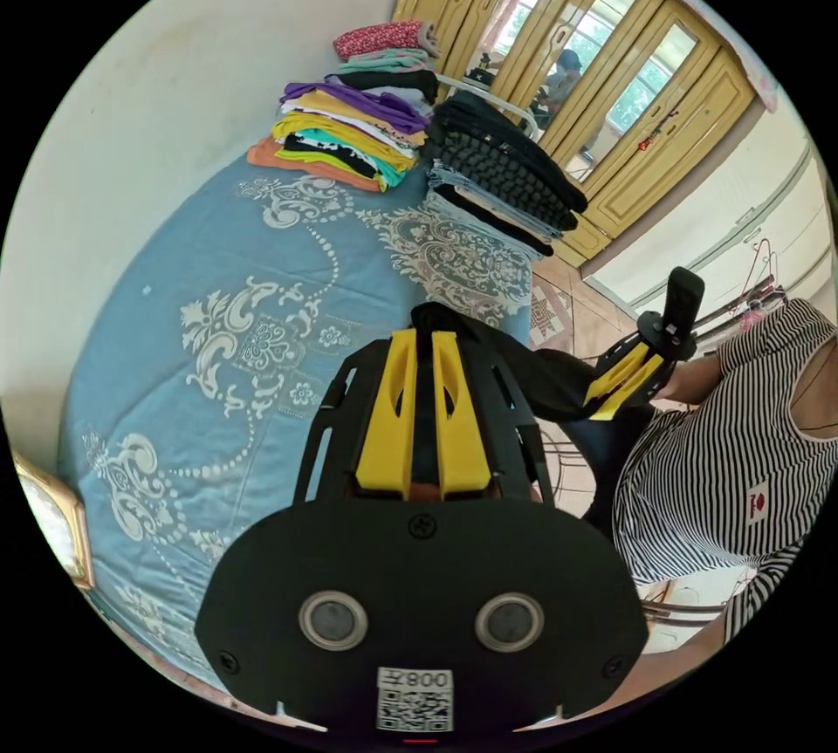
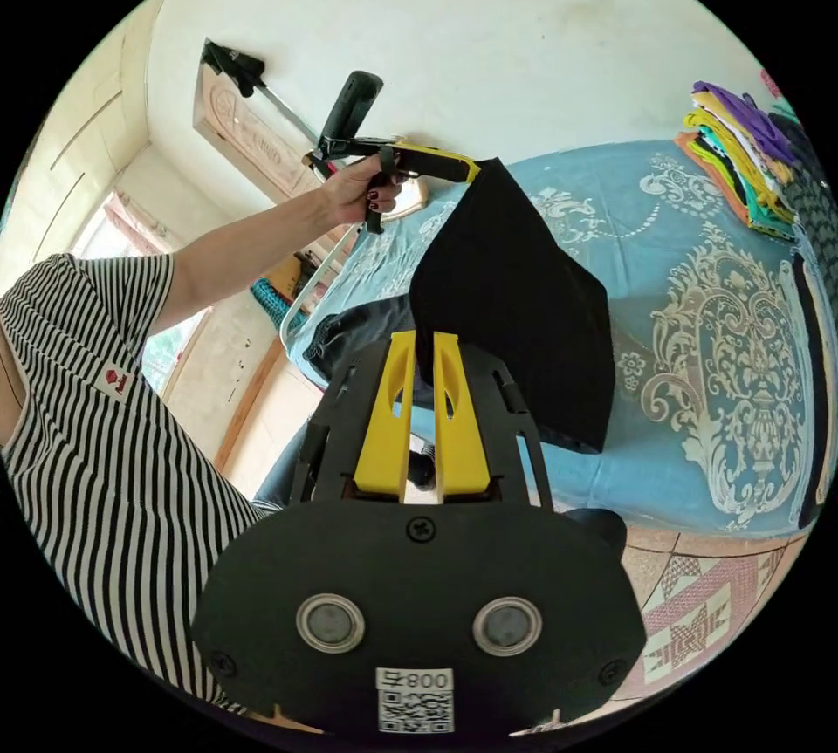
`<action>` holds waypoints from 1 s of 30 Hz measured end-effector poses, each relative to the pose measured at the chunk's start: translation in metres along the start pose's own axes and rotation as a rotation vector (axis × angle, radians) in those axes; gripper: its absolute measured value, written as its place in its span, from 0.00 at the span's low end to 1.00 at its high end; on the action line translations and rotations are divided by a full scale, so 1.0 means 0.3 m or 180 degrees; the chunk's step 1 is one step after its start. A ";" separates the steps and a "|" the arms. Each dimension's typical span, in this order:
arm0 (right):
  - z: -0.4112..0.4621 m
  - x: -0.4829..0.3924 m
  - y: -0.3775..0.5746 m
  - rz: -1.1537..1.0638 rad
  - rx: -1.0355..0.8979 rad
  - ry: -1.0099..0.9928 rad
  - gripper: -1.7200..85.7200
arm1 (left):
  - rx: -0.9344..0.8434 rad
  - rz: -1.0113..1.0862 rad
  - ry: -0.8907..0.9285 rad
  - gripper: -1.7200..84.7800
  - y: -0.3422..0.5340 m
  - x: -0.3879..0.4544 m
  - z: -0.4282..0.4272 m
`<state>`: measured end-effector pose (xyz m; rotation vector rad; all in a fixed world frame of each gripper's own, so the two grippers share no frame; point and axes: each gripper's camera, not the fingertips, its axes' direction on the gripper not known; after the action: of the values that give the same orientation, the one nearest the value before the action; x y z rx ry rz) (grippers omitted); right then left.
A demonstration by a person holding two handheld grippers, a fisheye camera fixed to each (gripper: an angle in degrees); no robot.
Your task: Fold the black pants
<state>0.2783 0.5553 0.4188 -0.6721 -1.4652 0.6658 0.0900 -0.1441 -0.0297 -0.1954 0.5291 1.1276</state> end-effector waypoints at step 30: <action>0.959 -0.331 -0.561 -0.0538 -0.1679 -0.0583 0.04 | 0.0128 -0.1742 0.0109 0.02 1.190 -0.058 -0.009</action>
<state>-0.0103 0.3709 0.4804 -0.8923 -1.8689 0.2071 -0.2367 -0.0066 0.0170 -0.3035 0.4885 0.5814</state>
